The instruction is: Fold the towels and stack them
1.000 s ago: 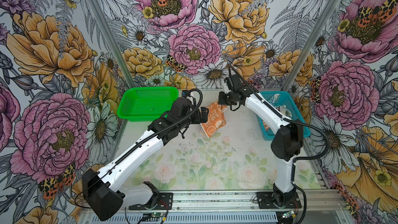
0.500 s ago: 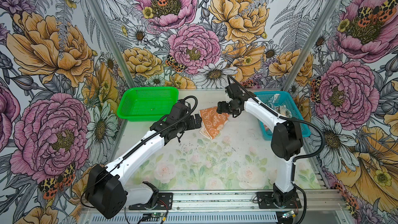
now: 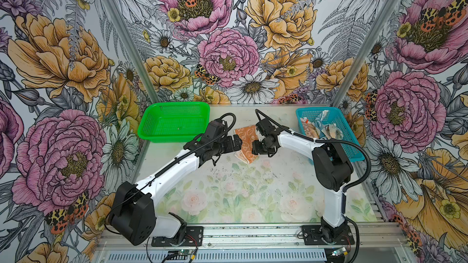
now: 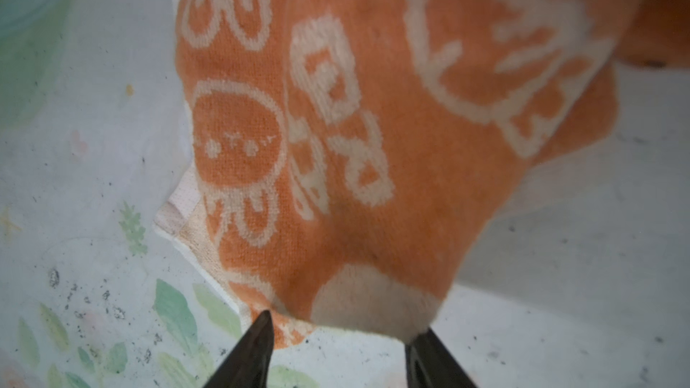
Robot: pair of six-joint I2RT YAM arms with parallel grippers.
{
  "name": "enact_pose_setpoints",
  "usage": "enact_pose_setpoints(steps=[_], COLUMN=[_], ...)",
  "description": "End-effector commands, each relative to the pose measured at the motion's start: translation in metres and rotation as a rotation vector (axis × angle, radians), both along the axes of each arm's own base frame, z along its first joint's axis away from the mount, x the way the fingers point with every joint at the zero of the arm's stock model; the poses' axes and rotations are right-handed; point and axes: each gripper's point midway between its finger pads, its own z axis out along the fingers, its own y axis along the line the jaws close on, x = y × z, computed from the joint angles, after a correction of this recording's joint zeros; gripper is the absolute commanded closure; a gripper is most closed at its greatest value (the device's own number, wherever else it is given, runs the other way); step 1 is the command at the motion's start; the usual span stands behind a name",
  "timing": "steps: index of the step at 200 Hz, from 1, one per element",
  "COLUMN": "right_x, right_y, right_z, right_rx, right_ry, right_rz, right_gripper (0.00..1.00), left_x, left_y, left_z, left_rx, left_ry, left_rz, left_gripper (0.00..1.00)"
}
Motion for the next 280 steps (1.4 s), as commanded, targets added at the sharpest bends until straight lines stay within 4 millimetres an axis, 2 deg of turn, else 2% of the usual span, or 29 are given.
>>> enact_pose_setpoints(steps=[1,13,26,35,44,63,82,95,105,123,137,152,160,166,173,191,213,234,252,280], right_x=[0.020,0.017,0.013,0.006,-0.001,-0.020,-0.022,-0.006,0.016,0.065,0.100,0.129,0.140,0.143,0.148,0.147,0.135,0.116,0.095,0.058], right_y=[0.012,0.016,0.020,0.025,0.029,0.044,0.053,0.056,0.057,0.059,0.064,0.064,0.066,0.068,0.069,0.069,0.055,0.037,0.022,0.002], right_z=[0.008,0.011,0.016,0.024,0.033,0.067,0.102,0.120,0.125,0.116,0.096,0.075,0.072,0.063,0.064,0.072,0.088,0.095,0.089,0.070], right_rx=[0.043,0.048,0.052,0.058,0.074,0.128,0.198,0.225,0.241,0.267,0.292,0.284,0.298,0.302,0.312,0.311,0.272,0.216,0.156,0.046], right_ry=[-0.055,-0.059,-0.069,-0.078,-0.087,-0.125,-0.160,-0.186,-0.195,-0.171,-0.135,-0.115,-0.107,-0.088,-0.089,-0.107,-0.141,-0.156,-0.148,-0.129], right_rz=[-0.017,-0.012,-0.003,0.011,0.021,0.046,0.033,0.009,-0.021,-0.077,-0.108,-0.145,-0.149,-0.149,-0.146,-0.126,-0.106,-0.088,-0.067,-0.023], right_gripper=[0.68,0.82,0.90,1.00,1.00,1.00,1.00,1.00,1.00,1.00,1.00,0.93,0.85,0.76,0.61,0.38,0.21,0.10,0.07,0.08], left_x=[-0.006,-0.009,-0.011,-0.013,-0.015,-0.018,-0.020,-0.018,-0.016,-0.011,-0.009,-0.008,-0.008,-0.008,-0.009,-0.008,-0.004,0.006,0.017,0.030], left_y=[-0.003,-0.002,0.002,0.004,0.006,0.011,0.018,0.024,0.027,0.030,0.030,0.029,0.029,0.029,0.030,0.033,0.034,0.028,0.019,0.008], left_z=[0.014,0.014,0.014,0.014,0.015,0.020,0.025,0.026,0.025,0.021,0.019,0.017,0.015,0.013,0.011,0.002,-0.010,-0.021,-0.027,-0.027], left_rx=[-0.045,-0.045,-0.042,-0.041,-0.041,-0.034,-0.026,-0.018,-0.013,-0.011,-0.008,-0.007,-0.005,-0.003,0.004,0.021,0.043,0.049,0.041,0.038], left_ry=[-0.033,-0.037,-0.041,-0.044,-0.046,-0.055,-0.067,-0.072,-0.071,-0.054,-0.044,-0.037,-0.031,-0.023,-0.017,0.001,0.028,0.053,0.073,0.080], left_rz=[-0.011,-0.010,-0.007,-0.002,0.000,0.005,0.015,0.024,0.032,0.038,0.040,0.038,0.040,0.040,0.041,0.045,0.048,0.040,0.025,0.008], left_gripper=[0.01,0.01,0.01,0.01,0.01,0.01,0.01,0.01,0.01,0.01,0.01,0.01,0.01,0.01,0.01,0.01,0.01,0.01,0.01,0.01])
